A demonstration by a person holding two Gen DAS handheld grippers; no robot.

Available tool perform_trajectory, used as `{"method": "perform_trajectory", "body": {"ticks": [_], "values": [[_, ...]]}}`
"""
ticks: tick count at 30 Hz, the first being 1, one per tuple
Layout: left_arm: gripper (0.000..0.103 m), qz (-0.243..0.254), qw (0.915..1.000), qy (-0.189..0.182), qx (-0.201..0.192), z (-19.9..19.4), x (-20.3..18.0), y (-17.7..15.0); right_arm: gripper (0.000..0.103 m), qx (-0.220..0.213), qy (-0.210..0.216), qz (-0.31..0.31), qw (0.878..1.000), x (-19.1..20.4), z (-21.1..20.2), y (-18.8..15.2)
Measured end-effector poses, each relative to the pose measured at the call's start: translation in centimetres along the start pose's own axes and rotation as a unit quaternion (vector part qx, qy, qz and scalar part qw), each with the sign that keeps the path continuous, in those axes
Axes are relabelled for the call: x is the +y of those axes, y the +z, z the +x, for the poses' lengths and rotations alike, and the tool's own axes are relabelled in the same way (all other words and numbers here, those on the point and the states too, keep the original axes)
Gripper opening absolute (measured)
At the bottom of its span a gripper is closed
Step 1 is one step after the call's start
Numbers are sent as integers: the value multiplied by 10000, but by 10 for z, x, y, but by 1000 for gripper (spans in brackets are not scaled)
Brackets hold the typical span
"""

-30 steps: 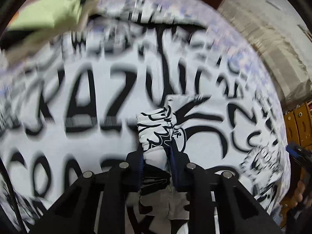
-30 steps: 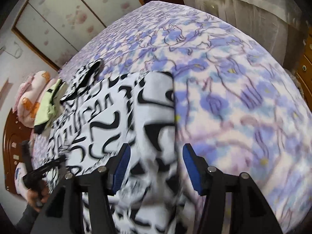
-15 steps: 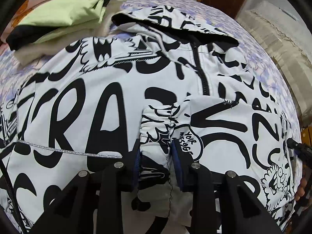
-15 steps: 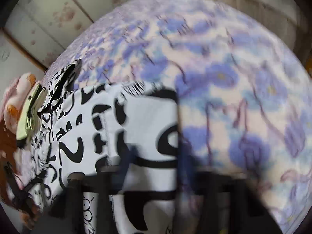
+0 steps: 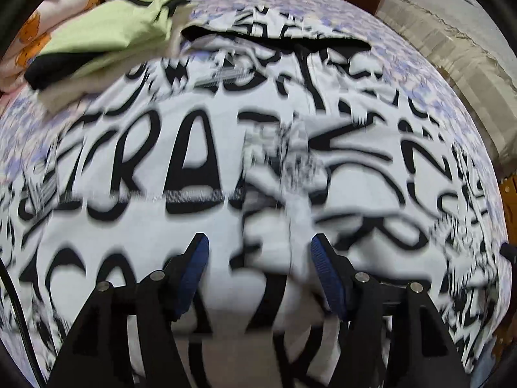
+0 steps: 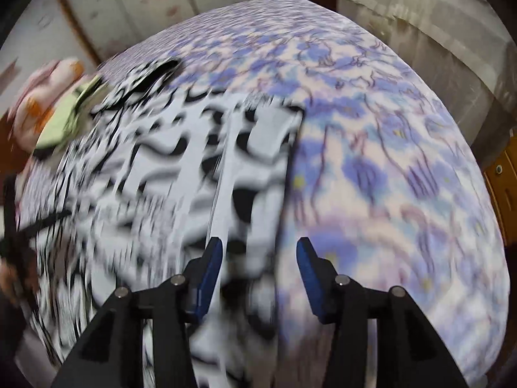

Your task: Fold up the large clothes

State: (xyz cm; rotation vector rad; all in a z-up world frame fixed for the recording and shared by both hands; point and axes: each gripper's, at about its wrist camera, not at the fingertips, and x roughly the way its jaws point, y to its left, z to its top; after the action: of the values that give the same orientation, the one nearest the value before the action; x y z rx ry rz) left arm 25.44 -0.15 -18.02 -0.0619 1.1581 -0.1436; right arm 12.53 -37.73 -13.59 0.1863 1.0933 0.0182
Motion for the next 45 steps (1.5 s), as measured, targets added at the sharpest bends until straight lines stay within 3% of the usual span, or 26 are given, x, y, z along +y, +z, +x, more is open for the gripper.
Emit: {"method": "perform_trajectory", "body": {"ticks": [3, 7, 8, 9, 10, 11, 13, 17, 20, 22, 24, 26, 28, 31, 33, 36, 39, 41, 42, 43, 44, 45], "values": [[64, -151, 9997, -148, 153, 4, 4, -17, 48, 114, -85, -265, 9995, 8, -6, -37], [63, -515, 9985, -189, 28, 8, 6, -16, 48, 301, -385, -380, 9981, 19, 13, -56], [37, -649, 9976, -238, -2, 10, 7, -13, 47, 321, -402, -298, 9982, 19, 18, -57], [25, -706, 9969, -332, 35, 12, 6, -10, 24, 283, -393, -201, 9986, 17, 22, -58], [25, -737, 9970, -240, 41, 12, 6, -7, 5, 273, -405, -166, 9987, 18, 22, -57], [25, -699, 9975, -103, -36, 11, 3, -4, 4, 189, -423, -143, 9988, 20, 18, -56], [25, -374, 9985, 320, -218, 7, -4, -5, 4, -134, -462, -205, 9986, 20, 7, -58], [27, -129, 9989, 425, -129, 13, -3, -14, 5, 214, -637, -140, 9976, 7, 30, -69], [39, 138, 9978, 644, -108, -2, -9, -19, 11, 329, -704, -25, 9970, 9, 15, -61], [47, 341, 9952, 891, -211, -15, -14, -24, 12, 132, -718, -16, 9973, 16, -5, -60], [52, 499, 9926, 990, -489, -32, -22, -30, 21, -171, -753, -152, 9969, 27, -25, -57], [52, 543, 9923, 812, -759, -47, -33, -33, 30, -569, -705, -345, 9953, 45, -43, -51], [52, 551, 9938, 400, -880, -52, -50, -33, 31, -825, -404, -562, 9942, 67, -49, -40], [52, 604, 9942, -163, -873, -45, -76, -32, 31, -756, -7, -746, 9943, 105, -28, -19], [52, 582, 9946, -280, -807, -38, -89, -32, 31, -656, 128, -813, 9944, 126, -11, -15], [52, 530, 9966, -484, -409, -20, -100, -34, 31, -446, 145, -926, 9946, 145, 19, -14], [52, 669, 9975, -130, -168, 0, -101, -37, 30, -306, -326, -884, 9951, 137, 41, -18], [55, 640, 9976, -180, -188, 1, -94, -39, 28, -163, -811, -736, 9938, 116, 53, -21], [58, 600, 9977, -242, -192, 0, -89, -40, 26, -143, -833, -570, 9948, 98, 52, -23], [58, 562, 9978, -315, -185, -1, -84, -40, 19, -147, -713, -438, 9964, 85, 49, -24], [58, 546, 9977, -369, -178, -1, -82, -42, 6, -134, -643, -332, 9973, 75, 46, -26], [58, 549, 9976, -391, -180, -3, -80, -43, 1, -103, -564, -236, 9981, 67, 42, -26]]}}
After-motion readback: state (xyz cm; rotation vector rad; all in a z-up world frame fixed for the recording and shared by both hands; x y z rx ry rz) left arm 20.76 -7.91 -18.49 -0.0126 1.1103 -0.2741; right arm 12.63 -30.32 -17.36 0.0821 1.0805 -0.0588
